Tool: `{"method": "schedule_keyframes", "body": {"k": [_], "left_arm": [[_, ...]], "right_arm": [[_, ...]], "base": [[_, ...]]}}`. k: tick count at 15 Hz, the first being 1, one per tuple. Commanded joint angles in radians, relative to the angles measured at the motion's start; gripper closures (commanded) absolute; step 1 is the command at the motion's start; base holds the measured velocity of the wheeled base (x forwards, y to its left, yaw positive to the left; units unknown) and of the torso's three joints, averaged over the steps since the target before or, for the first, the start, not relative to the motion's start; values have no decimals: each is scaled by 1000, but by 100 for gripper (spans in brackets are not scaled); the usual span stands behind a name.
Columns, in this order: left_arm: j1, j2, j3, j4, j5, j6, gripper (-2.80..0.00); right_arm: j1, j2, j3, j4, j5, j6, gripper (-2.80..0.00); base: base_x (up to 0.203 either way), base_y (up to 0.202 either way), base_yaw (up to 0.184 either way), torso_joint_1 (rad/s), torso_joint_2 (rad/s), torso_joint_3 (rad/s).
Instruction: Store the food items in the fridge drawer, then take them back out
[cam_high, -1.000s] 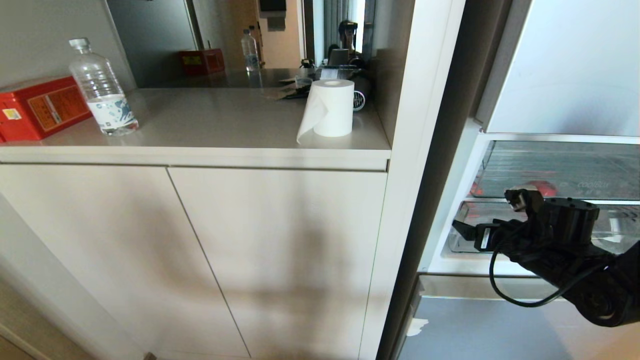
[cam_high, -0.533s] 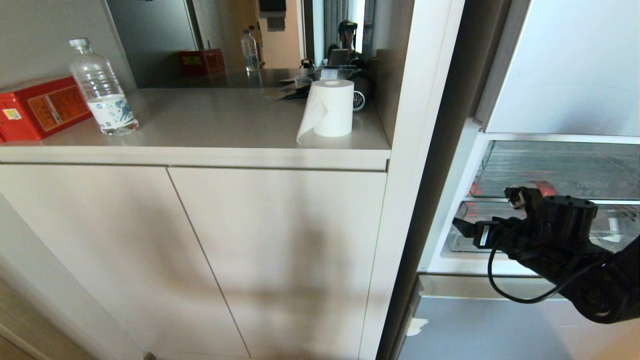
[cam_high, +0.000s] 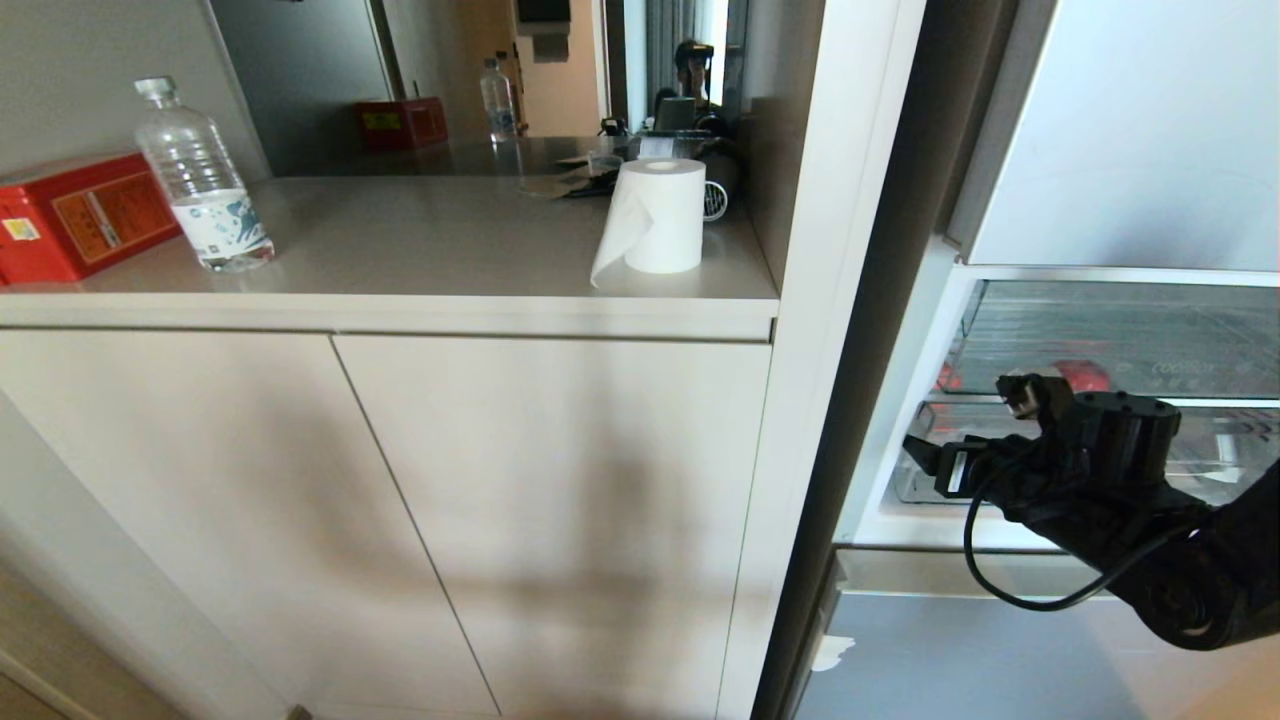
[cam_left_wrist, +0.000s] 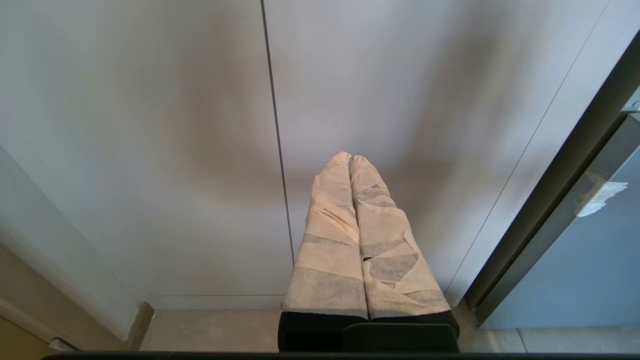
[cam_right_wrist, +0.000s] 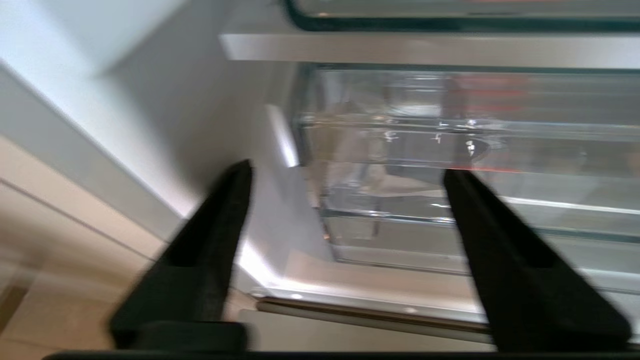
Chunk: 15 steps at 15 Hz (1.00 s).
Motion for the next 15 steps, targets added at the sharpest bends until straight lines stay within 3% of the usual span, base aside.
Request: {"method": "schedule_keyframes", "body": {"k": [1, 10, 15], "left_arm": [[0, 0, 0, 0, 0, 0, 0], [0, 0, 0, 0, 0, 0, 0], [0, 0, 0, 0, 0, 0, 0]], "right_arm": [[0, -3, 5, -6, 1, 5, 0], [9, -8, 6, -7, 2, 5, 0], [9, -87, 78, -7, 2, 5, 0]], "base": [[0, 0, 0, 0, 0, 0], [0, 0, 0, 0, 0, 0], [0, 0, 0, 0, 0, 0]]}}
